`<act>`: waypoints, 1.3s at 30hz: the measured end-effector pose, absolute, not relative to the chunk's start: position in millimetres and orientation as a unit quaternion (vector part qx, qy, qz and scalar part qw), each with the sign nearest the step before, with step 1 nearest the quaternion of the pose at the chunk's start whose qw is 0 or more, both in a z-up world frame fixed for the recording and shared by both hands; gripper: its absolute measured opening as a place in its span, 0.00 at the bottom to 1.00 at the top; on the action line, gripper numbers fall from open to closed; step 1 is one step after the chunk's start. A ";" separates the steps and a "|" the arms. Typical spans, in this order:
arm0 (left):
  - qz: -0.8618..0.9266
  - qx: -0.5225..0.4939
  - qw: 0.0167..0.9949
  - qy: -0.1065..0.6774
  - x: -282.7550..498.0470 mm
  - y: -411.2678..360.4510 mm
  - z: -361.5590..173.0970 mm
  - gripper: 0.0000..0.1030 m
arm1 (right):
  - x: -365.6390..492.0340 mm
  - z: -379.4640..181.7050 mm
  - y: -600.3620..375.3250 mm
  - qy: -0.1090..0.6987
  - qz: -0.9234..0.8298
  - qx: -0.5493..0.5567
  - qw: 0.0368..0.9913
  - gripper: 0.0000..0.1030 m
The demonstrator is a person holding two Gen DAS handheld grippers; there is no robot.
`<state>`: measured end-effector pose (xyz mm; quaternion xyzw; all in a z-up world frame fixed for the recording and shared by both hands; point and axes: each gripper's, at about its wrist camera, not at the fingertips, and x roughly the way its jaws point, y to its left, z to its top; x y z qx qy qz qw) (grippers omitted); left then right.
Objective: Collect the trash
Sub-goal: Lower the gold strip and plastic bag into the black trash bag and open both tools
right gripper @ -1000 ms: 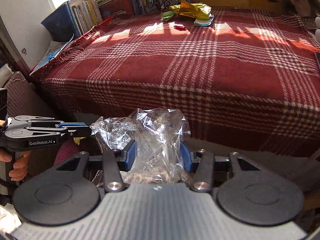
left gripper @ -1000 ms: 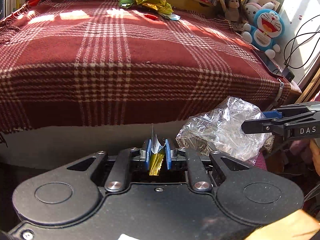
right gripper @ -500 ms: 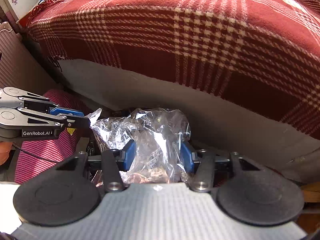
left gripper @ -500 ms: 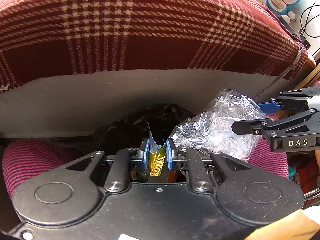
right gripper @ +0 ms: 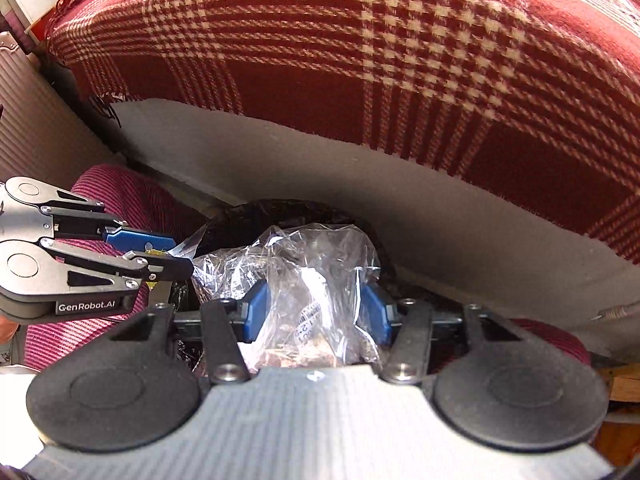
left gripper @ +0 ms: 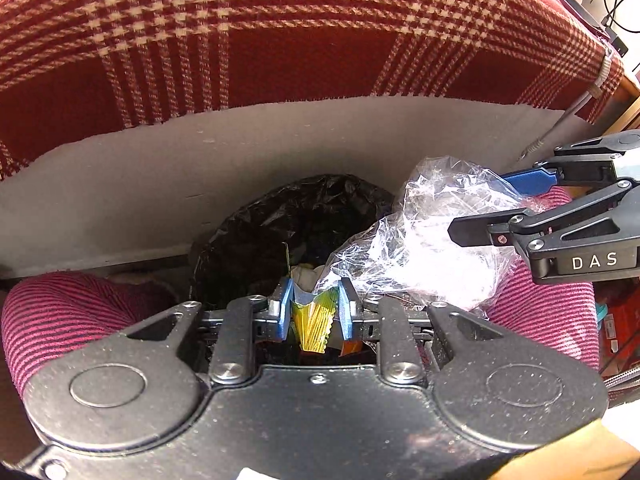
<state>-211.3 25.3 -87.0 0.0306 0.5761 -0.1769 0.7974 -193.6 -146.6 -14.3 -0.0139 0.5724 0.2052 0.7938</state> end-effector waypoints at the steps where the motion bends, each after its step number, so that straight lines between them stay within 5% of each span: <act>1: -0.177 0.031 0.797 0.577 -210.6 24.3 -88.8 0.21 | -193.3 -15.1 -145.2 0.573 0.205 -0.014 0.793 0.58; 39: -0.175 0.038 0.795 0.579 -210.3 27.4 -94.0 0.41 | -188.3 -21.0 -139.3 0.577 0.224 -0.020 0.785 0.77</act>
